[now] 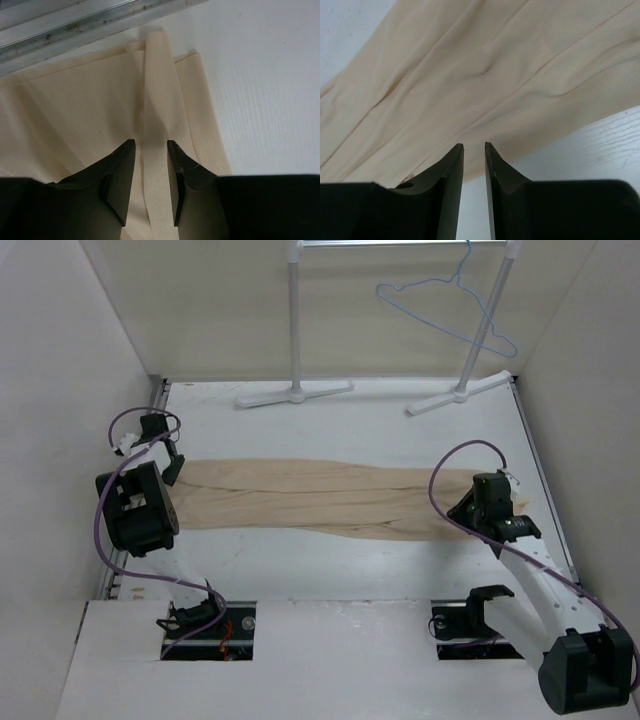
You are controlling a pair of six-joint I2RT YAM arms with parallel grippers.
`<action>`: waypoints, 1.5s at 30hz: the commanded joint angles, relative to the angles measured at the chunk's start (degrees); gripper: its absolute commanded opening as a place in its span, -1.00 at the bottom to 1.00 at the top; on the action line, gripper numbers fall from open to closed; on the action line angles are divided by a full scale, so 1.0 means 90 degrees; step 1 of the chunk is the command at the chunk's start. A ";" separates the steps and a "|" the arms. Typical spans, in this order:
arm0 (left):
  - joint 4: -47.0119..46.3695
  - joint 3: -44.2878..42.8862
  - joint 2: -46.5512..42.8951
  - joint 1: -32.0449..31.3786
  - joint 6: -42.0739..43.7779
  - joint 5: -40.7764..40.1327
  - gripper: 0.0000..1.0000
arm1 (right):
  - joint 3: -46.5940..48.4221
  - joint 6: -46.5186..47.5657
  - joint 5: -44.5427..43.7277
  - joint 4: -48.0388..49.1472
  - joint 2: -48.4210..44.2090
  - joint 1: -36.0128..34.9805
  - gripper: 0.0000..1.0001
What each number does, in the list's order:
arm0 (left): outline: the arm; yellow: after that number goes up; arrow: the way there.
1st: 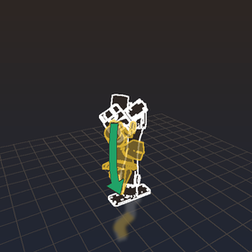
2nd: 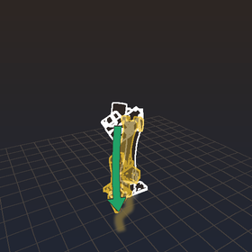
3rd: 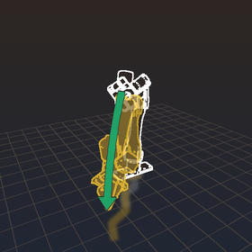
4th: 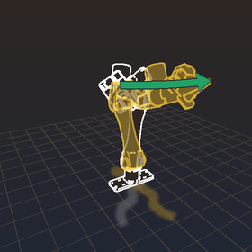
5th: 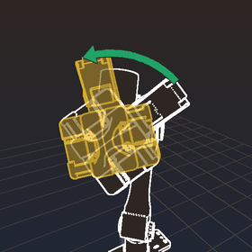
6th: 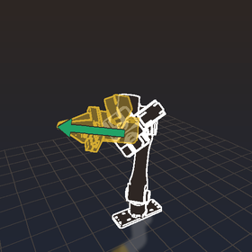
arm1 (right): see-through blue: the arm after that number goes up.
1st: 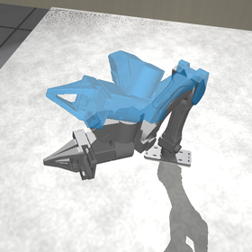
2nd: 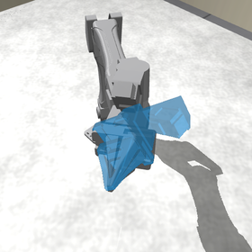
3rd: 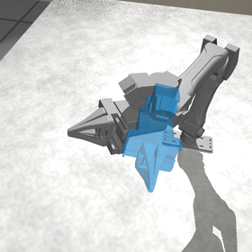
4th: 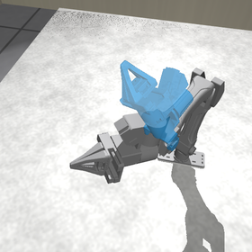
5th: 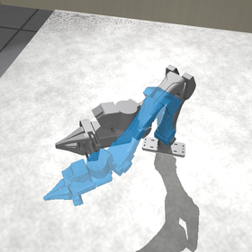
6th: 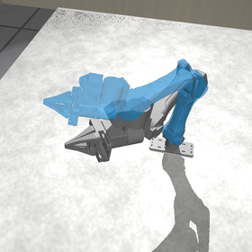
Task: Place the trousers on the hanger
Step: Fold the trousers
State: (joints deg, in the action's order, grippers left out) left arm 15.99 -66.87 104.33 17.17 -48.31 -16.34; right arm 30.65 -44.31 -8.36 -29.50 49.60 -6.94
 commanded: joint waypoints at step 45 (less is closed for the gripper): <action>-0.0595 -0.1739 0.0750 -0.0037 -0.0608 0.0175 -1.00 | 0.3176 0.0490 -0.0946 0.1295 0.4087 0.3012 0.16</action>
State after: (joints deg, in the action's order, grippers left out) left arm 10.20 -79.46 109.84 16.67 -52.34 -14.13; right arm 56.47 -41.52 -15.16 -19.22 84.18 19.53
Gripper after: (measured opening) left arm 0.010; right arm 0.579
